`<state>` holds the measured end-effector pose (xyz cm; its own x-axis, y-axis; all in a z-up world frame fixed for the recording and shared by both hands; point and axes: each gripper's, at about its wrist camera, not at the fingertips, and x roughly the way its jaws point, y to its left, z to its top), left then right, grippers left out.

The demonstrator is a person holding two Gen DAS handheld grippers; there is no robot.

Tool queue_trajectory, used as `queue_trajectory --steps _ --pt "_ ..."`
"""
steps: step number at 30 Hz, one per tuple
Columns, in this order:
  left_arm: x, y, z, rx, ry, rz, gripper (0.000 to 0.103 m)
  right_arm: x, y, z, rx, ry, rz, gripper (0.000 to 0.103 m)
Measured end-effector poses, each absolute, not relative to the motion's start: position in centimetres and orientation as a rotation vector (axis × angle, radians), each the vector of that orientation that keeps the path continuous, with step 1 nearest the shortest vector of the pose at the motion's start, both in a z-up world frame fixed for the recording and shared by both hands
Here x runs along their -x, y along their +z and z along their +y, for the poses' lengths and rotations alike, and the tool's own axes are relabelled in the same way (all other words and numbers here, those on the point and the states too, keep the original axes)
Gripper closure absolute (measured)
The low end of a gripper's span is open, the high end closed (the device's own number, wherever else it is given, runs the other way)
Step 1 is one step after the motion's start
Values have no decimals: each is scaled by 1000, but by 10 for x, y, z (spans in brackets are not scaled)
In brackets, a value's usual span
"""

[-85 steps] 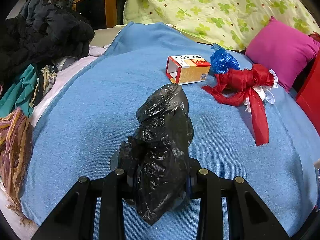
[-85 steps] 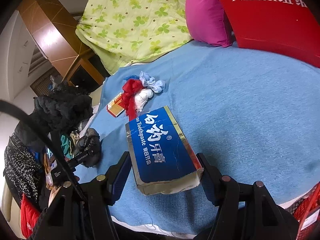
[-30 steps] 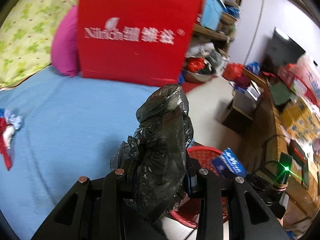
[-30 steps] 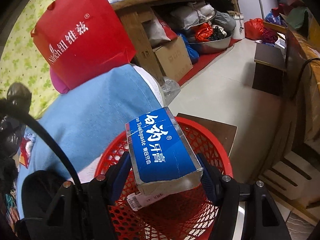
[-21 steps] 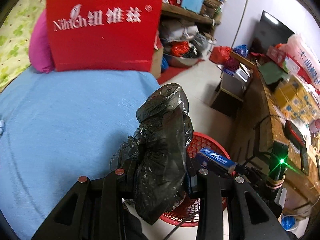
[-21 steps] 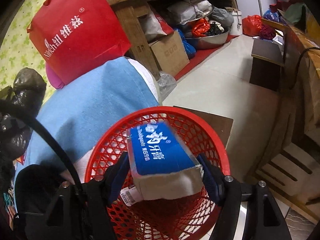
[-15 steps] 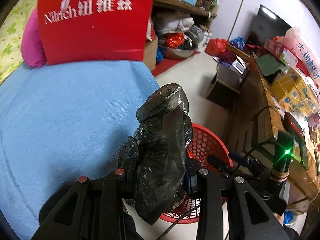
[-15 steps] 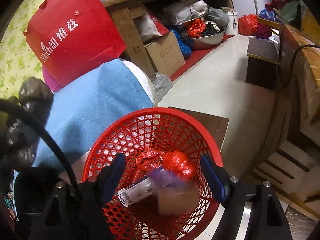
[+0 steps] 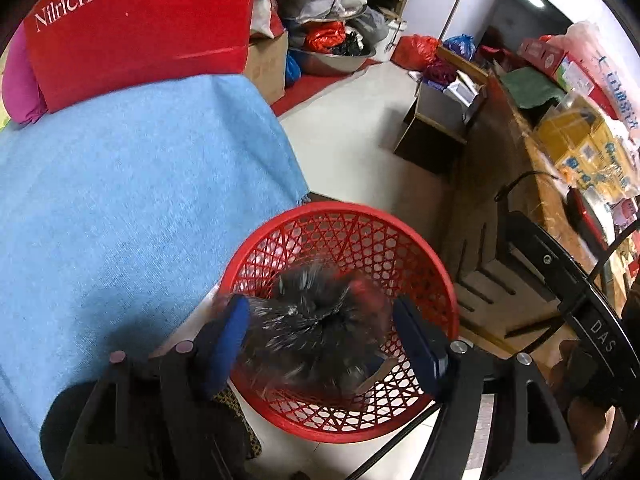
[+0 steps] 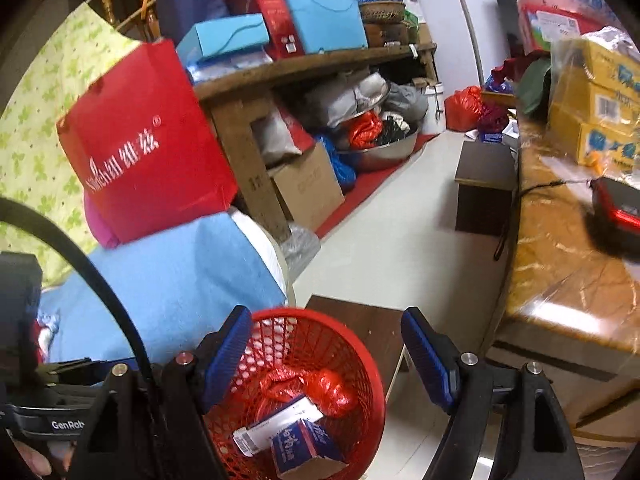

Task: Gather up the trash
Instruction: 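Open the left tool to drop the black bag into the basket, then move both tools back over the blanket toward the red ribbon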

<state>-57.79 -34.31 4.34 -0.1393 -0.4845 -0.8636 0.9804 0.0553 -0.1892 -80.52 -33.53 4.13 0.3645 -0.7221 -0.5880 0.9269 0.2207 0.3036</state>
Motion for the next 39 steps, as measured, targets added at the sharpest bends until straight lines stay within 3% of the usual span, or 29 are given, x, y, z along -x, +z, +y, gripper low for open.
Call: queue_trajectory --steps 10,17,27,39 --pt "501 97 -302 -481 -1345 887 28 761 69 -331 -623 -1080 327 23" --pt "408 117 -228 -366 -1144 817 27 713 88 -325 -560 -994 347 23" --pt "269 93 -93 -150 -812 870 26 616 128 -284 -422 -798 360 23" --pt "197 48 -14 -38 -598 884 26 470 154 -221 -269 -500 390 21"
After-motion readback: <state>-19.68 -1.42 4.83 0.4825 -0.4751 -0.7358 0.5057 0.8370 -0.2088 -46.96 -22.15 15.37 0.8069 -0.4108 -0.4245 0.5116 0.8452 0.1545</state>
